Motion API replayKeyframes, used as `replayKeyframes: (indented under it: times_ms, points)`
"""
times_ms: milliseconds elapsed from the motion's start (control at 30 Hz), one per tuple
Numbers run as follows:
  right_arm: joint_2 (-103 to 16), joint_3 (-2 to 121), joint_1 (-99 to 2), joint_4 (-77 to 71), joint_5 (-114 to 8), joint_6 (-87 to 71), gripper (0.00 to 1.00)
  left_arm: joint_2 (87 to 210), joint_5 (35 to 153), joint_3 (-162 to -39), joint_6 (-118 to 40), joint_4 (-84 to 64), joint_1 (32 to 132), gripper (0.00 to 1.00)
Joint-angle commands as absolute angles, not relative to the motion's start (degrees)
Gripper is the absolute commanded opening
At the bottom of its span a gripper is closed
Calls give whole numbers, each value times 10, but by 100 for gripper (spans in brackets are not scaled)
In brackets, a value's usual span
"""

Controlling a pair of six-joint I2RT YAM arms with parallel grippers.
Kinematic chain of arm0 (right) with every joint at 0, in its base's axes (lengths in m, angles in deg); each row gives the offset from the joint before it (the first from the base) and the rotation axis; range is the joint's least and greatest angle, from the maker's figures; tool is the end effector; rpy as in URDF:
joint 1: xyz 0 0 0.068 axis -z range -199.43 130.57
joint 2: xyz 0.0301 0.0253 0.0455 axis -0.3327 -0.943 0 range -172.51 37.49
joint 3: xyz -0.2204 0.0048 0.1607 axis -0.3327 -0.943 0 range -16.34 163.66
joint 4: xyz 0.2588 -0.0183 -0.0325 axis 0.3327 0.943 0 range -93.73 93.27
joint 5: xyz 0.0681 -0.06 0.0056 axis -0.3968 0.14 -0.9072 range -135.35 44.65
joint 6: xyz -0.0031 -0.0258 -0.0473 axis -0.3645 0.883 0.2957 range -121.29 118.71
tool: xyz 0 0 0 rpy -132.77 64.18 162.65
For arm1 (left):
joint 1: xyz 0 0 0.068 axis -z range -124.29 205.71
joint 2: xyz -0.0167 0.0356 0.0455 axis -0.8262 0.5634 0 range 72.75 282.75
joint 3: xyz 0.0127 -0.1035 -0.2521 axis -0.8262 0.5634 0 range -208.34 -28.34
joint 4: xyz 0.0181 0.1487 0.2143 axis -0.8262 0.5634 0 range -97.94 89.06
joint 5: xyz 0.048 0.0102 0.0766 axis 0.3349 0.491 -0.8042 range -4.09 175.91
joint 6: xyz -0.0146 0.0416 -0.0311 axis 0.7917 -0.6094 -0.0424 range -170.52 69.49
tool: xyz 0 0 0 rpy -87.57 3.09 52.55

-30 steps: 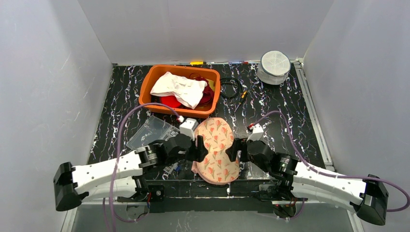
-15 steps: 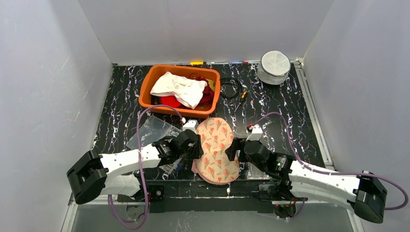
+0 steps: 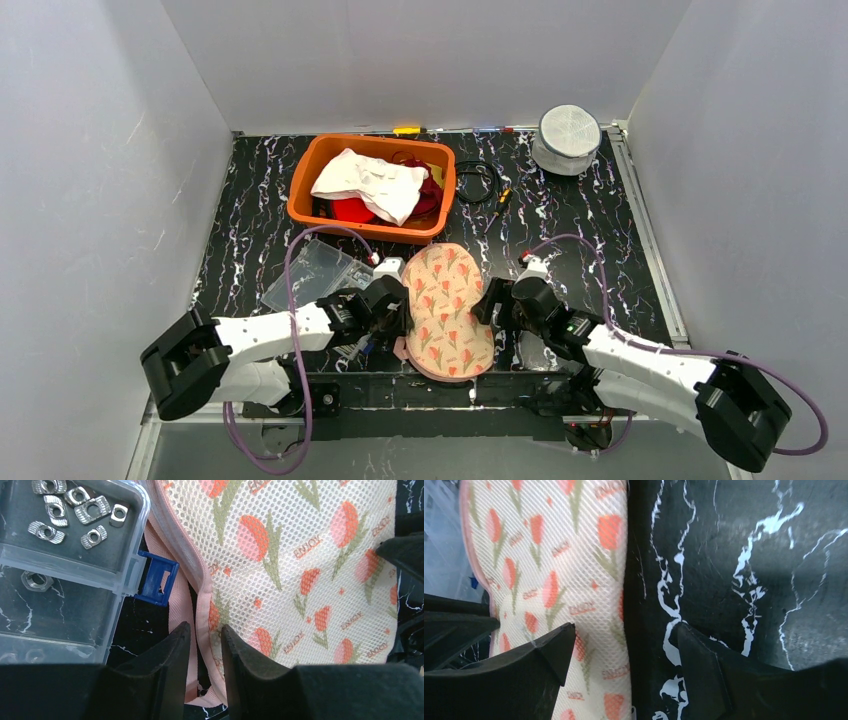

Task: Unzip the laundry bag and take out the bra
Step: Close the laundry bag at the center of the board, then move the laundry bag to the center of the board.

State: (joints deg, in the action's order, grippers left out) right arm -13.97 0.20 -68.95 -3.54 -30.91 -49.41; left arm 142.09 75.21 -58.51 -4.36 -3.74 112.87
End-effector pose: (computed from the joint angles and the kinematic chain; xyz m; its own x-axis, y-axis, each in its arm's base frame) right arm 0.1233 0.1307 0.1665 -0.6991 0.2915 -0.6529 -0.1254 0.8490 0.5133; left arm 0.1324 -0.1930 0.1774 -0.8006 -0.0664 -0.5955 0.2526 0.8638 -0.4359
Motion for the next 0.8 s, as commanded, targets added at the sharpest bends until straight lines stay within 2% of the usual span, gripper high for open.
replayKeyframes:
  times_ms: [0, 300, 467, 633, 733, 767]
  points:
    - [-161, -25, -673, -122, -390, -512, 81, 1432, 759, -573, -41, -49, 1127, 27]
    - [-233, -37, -673, -198, -442, -532, 65, 1471, 800, -574, -40, -101, 1127, 24]
    - [-239, -37, -673, -192, -438, -535, 42, 1491, 822, -582, -40, -111, 1127, 23]
    - [-175, -35, -673, -136, -404, -533, 20, 1475, 824, -583, -42, -107, 1127, 23]
    - [-129, -25, -673, -82, -382, -529, 1, 1458, 823, -587, -43, -98, 1127, 26]
    - [-113, -17, -673, -57, -372, -528, 1, 1451, 824, -588, -43, -93, 1127, 27]
